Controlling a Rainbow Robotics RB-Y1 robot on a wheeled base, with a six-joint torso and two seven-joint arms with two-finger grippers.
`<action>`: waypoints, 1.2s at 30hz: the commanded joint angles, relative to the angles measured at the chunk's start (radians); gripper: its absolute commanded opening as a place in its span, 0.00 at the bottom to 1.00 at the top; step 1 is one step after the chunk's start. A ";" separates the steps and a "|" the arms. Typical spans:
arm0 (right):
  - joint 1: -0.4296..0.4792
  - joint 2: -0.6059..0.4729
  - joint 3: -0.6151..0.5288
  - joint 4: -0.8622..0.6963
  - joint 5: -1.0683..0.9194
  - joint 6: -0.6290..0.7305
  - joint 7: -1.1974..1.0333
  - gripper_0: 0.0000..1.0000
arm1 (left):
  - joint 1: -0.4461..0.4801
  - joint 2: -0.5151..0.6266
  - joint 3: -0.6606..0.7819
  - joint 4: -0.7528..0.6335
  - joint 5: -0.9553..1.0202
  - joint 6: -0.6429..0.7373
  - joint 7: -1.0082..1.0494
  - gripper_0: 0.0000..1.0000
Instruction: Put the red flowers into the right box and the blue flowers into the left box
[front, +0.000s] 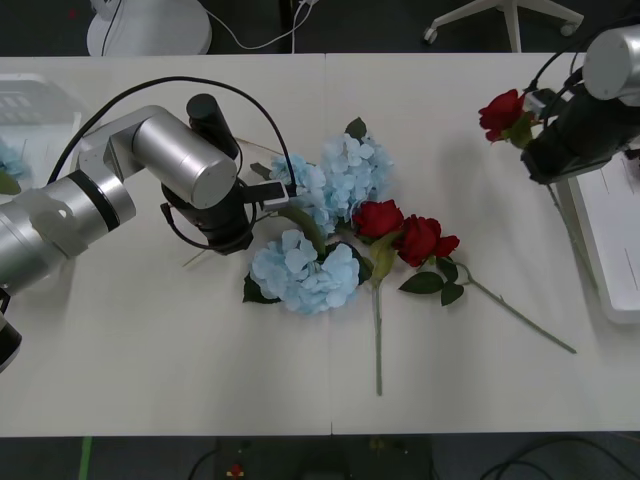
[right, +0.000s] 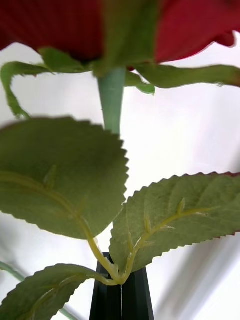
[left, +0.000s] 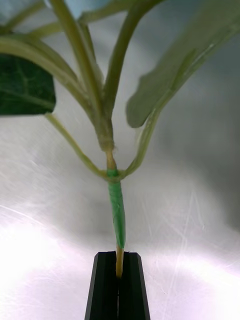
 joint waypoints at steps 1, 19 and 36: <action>-0.064 -0.112 -0.075 -0.008 0.096 0.000 -0.003 0.00 | -0.053 0.042 0.169 -0.046 0.062 0.070 -0.024 0.00; -0.061 -0.100 -0.135 0.373 0.358 -0.264 -0.017 0.00 | 0.032 0.384 0.743 -0.047 0.085 0.300 -0.164 0.00; -0.037 -0.012 -0.110 0.505 0.453 -0.398 -0.054 0.20 | 0.279 0.556 0.862 0.011 -0.134 0.183 0.166 0.00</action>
